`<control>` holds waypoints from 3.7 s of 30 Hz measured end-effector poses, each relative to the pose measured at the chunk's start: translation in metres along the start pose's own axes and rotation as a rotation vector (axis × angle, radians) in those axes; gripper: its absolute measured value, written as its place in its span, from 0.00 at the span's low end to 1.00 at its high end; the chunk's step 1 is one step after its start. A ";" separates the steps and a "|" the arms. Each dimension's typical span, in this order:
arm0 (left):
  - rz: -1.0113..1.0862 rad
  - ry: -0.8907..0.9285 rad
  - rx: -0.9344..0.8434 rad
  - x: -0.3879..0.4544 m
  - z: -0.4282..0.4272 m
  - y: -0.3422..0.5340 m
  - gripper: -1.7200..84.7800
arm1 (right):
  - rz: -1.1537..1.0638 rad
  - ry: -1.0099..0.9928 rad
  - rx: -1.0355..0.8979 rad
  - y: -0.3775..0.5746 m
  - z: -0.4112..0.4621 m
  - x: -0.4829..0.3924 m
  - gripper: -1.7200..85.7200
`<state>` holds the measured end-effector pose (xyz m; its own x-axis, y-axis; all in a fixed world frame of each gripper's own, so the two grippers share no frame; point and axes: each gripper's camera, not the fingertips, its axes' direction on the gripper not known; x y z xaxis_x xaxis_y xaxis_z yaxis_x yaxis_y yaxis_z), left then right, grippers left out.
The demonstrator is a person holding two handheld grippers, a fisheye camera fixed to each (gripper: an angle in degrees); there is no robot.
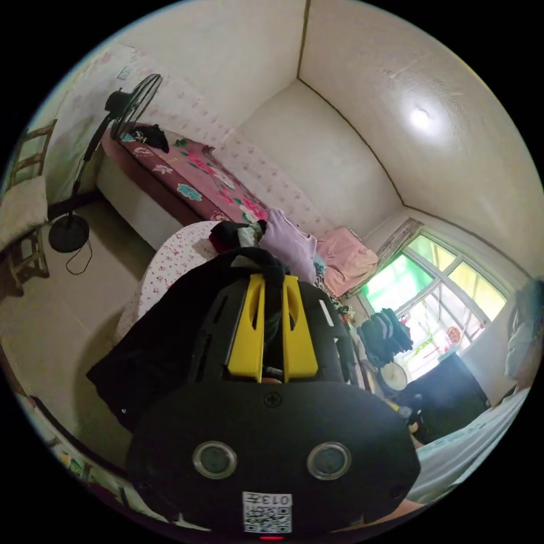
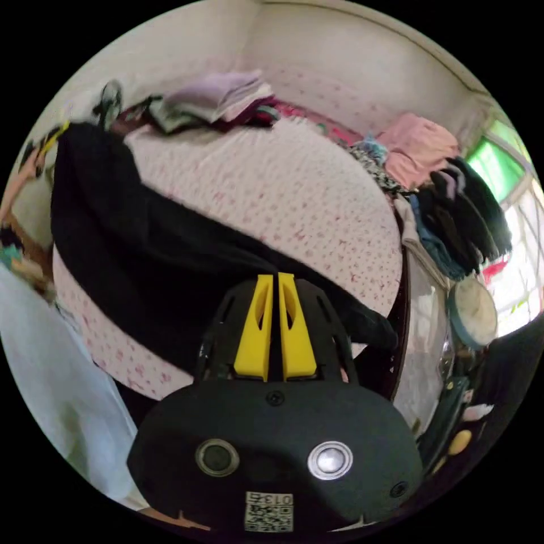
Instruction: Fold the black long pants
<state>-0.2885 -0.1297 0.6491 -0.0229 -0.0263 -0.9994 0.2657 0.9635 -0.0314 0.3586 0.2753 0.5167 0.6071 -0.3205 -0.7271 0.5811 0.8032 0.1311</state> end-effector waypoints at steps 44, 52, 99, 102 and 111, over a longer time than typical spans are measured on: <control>1.104 -0.226 -0.945 0.144 0.441 0.196 0.16 | 0.687 -0.180 -0.155 0.018 0.244 0.279 0.13; 1.221 -0.267 -1.091 0.147 0.488 0.202 0.05 | 0.636 -0.160 -0.068 0.008 0.219 0.299 0.05; 0.733 -0.139 -1.143 0.074 0.388 0.160 0.02 | 0.578 -0.062 -0.287 0.080 0.151 0.195 0.08; 0.717 -0.162 -1.086 0.073 0.368 0.145 0.02 | 0.623 -0.103 -0.288 0.078 0.143 0.199 0.07; 0.555 -0.372 -0.946 0.027 0.318 0.104 0.02 | 0.287 -0.057 -0.114 0.004 0.085 0.086 0.03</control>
<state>0.0455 -0.1146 0.6142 0.1972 0.5377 -0.8197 -0.6806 0.6769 0.2804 0.4594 0.2081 0.5122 0.7689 -0.0977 -0.6318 0.3191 0.9150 0.2468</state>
